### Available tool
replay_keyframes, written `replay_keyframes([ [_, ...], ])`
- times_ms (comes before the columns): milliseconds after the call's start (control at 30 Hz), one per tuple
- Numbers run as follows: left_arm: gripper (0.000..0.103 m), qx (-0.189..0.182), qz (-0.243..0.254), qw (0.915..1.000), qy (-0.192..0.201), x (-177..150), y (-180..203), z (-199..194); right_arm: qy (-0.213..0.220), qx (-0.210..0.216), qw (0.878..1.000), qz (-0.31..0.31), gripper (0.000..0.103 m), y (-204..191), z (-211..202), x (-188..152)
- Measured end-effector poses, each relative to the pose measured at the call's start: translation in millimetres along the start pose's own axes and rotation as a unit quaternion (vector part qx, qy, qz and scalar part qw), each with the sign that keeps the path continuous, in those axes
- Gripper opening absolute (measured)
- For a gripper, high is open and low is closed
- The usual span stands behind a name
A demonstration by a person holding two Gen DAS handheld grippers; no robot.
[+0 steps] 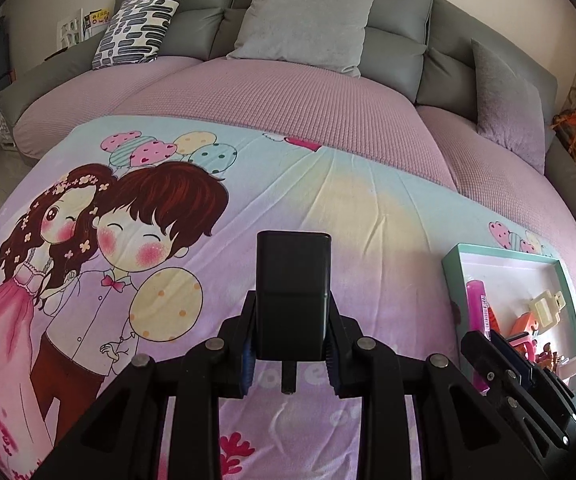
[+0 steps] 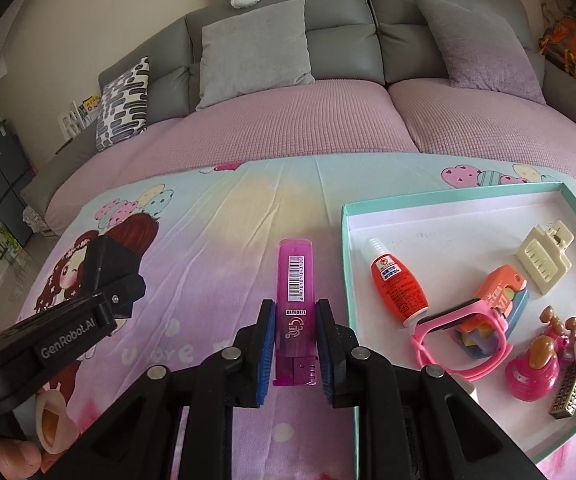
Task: Organize rigid objects
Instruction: 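Carry black charger with left tool while right tool carries lipstick toward tray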
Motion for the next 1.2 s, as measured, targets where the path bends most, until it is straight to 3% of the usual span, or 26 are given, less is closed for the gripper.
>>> replay_keyframes([
  [733, 0.03, -0.037, 0.088, 0.9951, 0.025, -5, 93, -21, 0.044, -0.023, 0.994, 0.099, 0.021, 89, -52, 3],
  [1200, 0.03, -0.073, 0.173, 0.9818, 0.028, -21, 174, -20, 0.068, -0.073, 0.974, 0.202, 0.021, 183, -76, -12],
])
Point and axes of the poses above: each gripper's, at about its wrist camera, not at the fingertips, and z roughly the way its jaws point, y to its right, x to its top, the point moved 6 cm from there along z, roughly the way its jaws point, and after that the axes turned 15 degrees about -y, right-handed, at the moved point
